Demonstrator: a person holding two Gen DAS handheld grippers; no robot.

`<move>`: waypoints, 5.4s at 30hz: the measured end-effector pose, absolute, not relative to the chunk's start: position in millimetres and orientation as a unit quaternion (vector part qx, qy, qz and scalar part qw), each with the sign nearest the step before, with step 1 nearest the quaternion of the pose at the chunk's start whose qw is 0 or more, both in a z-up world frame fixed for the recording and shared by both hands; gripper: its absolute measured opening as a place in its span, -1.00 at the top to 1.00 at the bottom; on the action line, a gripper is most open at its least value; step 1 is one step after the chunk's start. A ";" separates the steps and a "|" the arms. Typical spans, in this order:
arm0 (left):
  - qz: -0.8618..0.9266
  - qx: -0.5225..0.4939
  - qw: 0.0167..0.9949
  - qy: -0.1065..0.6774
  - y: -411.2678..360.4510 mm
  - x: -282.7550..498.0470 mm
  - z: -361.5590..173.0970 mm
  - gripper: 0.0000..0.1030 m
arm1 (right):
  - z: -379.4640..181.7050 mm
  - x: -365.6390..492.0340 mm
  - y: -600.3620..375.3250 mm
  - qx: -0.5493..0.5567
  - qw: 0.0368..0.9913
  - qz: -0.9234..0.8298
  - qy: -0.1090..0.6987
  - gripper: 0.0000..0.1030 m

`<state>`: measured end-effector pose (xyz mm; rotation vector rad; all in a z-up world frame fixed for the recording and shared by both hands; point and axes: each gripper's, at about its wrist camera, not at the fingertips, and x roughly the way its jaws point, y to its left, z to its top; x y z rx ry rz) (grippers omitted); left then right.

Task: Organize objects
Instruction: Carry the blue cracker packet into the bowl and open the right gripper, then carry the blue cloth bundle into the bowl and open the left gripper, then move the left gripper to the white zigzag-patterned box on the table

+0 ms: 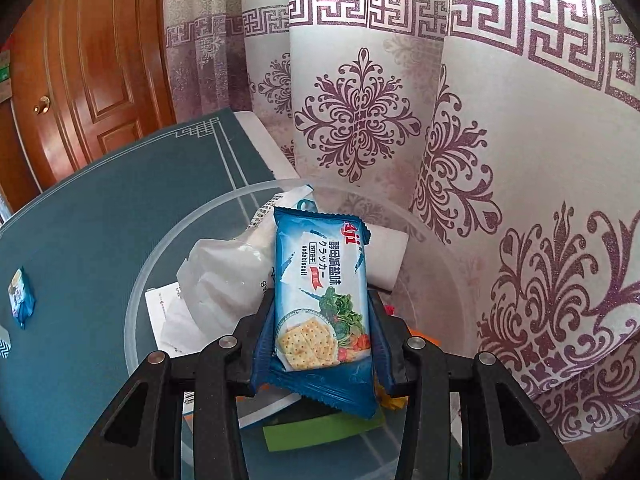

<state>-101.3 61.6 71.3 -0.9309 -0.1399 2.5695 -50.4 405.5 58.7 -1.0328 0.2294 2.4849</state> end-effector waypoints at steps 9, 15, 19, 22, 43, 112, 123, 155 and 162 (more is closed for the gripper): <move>0.921 -0.328 0.207 -0.043 67.2 -97.0 73.6 0.22 | 65.5 -31.8 408.5 -0.363 0.234 0.898 0.086 0.10; 0.920 -0.327 0.213 -0.034 74.5 -92.7 73.6 0.22 | 79.6 -11.2 393.5 -0.338 0.237 0.909 0.053 -0.01; 0.920 -0.324 0.219 -0.026 80.4 -88.4 74.4 0.22 | 87.2 -3.4 386.4 -0.327 0.234 0.915 0.042 -0.01; 0.920 -0.320 0.224 -0.022 83.4 -85.5 76.0 0.22 | 96.0 7.7 378.1 -0.310 0.231 0.922 0.038 -0.01; 0.894 -0.351 0.280 0.006 157.7 -69.6 78.6 0.22 | 76.6 79.0 346.2 -0.299 0.143 0.943 0.011 -0.04; 0.886 -0.366 0.274 0.077 312.9 -109.6 51.3 -0.07 | 56.7 86.5 367.0 -0.298 0.070 0.949 0.070 -0.04; 0.889 -0.366 0.270 0.053 294.5 -108.6 56.2 -0.40 | 55.3 86.6 364.5 -0.300 0.069 0.948 0.074 -0.04; 0.932 -0.336 0.130 0.037 138.2 -80.1 55.8 -0.93 | 46.2 70.8 293.8 -0.332 0.008 0.940 0.081 -0.17; 0.936 -0.345 0.061 0.027 87.7 -83.9 43.0 -0.94 | 40.7 62.8 275.4 -0.344 -0.008 0.936 0.078 -0.17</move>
